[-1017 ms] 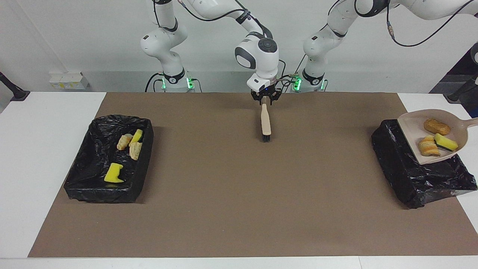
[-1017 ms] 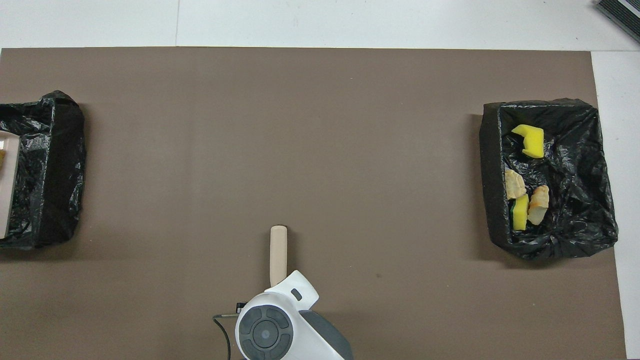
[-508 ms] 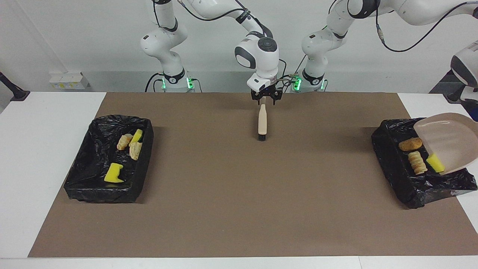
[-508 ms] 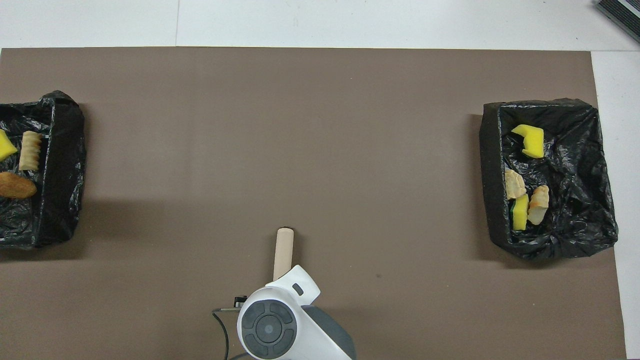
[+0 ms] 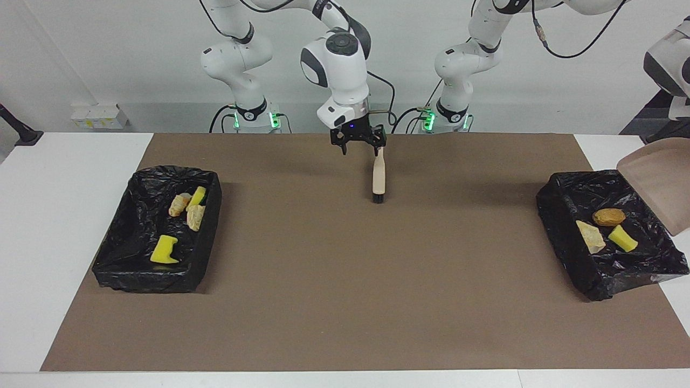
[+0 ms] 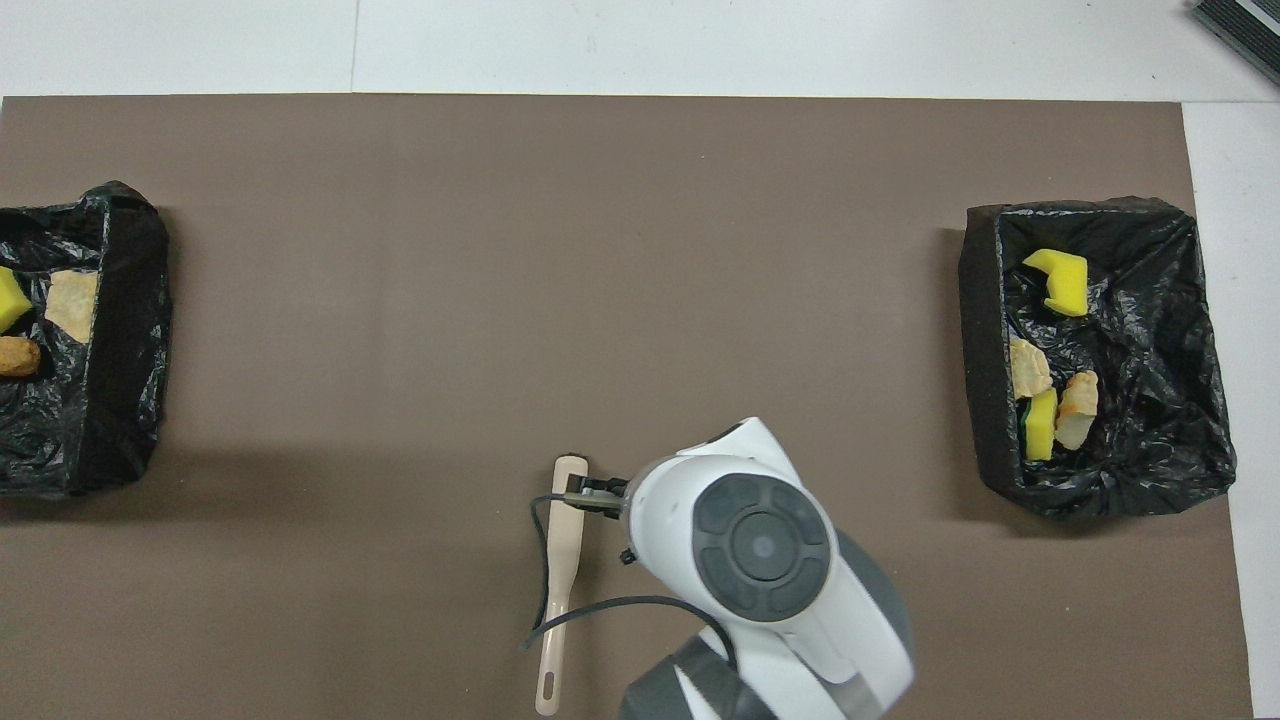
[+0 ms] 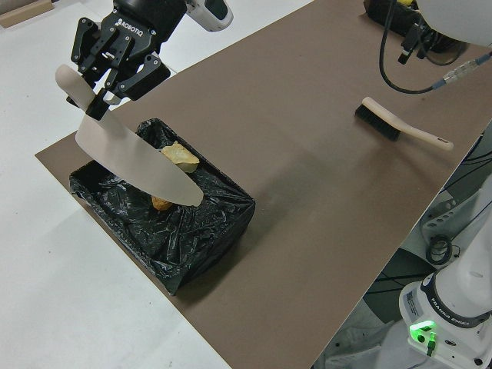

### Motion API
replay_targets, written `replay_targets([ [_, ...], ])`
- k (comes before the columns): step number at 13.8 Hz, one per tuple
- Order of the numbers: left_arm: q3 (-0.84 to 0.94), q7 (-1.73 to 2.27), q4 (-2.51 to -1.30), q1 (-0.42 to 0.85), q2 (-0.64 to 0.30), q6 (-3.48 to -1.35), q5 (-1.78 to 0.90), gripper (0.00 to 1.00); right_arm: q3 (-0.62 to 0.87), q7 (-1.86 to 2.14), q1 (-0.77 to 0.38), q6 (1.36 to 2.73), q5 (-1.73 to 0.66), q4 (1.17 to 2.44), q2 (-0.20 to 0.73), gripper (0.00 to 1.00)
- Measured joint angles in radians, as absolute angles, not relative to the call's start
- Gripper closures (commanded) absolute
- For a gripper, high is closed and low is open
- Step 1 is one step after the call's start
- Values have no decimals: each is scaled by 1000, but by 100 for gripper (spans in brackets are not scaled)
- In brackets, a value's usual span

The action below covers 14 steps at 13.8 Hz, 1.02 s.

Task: Sweep and dump trash in bin

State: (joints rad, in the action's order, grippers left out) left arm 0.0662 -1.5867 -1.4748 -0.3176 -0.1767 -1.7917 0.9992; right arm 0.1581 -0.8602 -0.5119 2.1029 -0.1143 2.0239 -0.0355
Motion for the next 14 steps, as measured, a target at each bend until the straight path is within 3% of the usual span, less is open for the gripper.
replay_targets([
  [4, 72, -1505, -1500, -300, -170, -1764, 780, 100, 155, -764, -330, 1898, -92, 1922, -121, 0],
  [8, 77, -1266, -1520, -222, -160, -1646, 582, 100, 151, -531, -136, 1743, -41, 1754, -116, 0],
  [14, 83, -788, -1677, -53, -104, -1657, 340, 100, 152, -355, -68, 1573, 16, 1530, -30, 0],
])
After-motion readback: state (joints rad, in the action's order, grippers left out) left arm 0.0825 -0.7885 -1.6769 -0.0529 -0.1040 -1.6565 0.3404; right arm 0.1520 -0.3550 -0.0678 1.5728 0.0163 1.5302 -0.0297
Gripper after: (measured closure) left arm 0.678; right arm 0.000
